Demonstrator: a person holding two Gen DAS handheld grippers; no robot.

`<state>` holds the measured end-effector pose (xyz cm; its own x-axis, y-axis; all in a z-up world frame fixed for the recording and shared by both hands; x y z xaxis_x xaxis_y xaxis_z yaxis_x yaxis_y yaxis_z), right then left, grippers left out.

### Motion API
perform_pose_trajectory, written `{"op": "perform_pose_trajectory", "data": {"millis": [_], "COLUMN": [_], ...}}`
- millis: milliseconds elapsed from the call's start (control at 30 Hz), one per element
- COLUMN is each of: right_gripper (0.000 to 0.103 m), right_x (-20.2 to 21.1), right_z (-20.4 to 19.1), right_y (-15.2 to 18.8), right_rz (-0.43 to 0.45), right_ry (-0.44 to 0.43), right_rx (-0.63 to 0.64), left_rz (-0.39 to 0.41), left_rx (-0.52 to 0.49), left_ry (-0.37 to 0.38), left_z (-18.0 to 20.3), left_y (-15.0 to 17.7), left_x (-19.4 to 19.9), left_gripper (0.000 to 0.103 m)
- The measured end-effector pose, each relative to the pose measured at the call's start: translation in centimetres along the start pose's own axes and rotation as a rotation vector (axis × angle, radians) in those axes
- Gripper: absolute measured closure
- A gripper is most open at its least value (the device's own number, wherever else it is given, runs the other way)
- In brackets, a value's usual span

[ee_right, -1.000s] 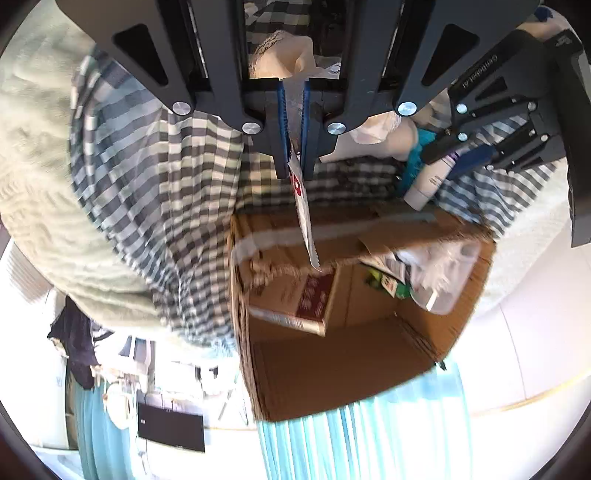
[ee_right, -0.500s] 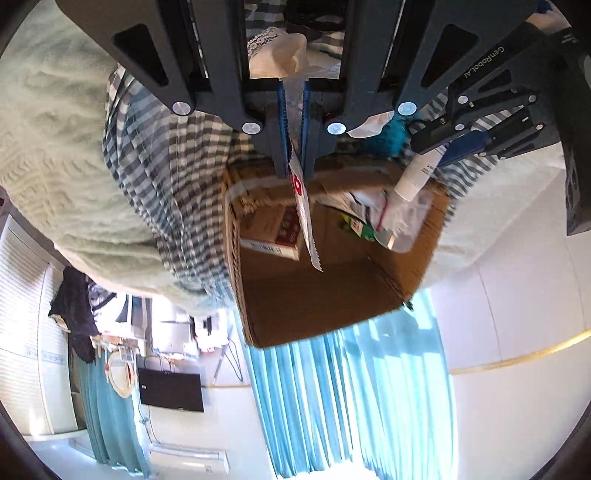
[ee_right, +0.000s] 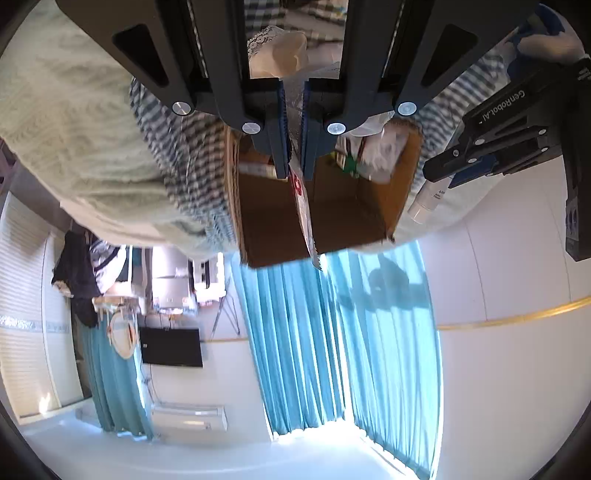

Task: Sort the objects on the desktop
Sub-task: 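Carry the BOP tube with the left tool while the right carries the sachet over the box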

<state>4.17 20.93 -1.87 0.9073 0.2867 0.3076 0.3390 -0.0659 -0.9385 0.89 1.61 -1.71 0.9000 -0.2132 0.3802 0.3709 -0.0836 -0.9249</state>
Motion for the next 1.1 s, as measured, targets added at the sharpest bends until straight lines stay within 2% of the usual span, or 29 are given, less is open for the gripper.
{"op": "perform_pose_trajectory", "data": {"millis": [467,767,1100], "right_gripper": [0.097,0.097,0.097], "right_x": [-0.5,-3.7,-9.5], "right_z": [-2.8,-3.8,-2.8], "right_y": [-5.9,-8.7,-10.2], "right_rz": [0.117,0.142,0.093], "right_ry": [-0.009,-0.021,-0.018], "right_rx": [0.062,0.090,0.127], "left_rz": [0.137,0.126,0.091], "left_rx": [0.036,0.041,0.025], "left_ry": [-0.014,-0.041,-0.073], "left_z": [-1.4,-3.0,-4.4], "left_y": [-6.3,-7.4,-8.9], "left_x": [-0.7,-3.5,-9.3], "left_gripper": [0.076,0.076,0.076]}}
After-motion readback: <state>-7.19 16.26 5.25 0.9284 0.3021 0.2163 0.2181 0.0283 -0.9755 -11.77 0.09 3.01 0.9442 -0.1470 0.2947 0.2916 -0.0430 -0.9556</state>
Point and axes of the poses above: each gripper's, at about its wrist camera, not at the fingertips, and x roughly against the way its jaws point, z to its right, y to its underside, the point moved 2 cm from there along -x, roughly the way its jaws point, and after that the axes turned 4 degrees about -y, right-handed, at the moved point
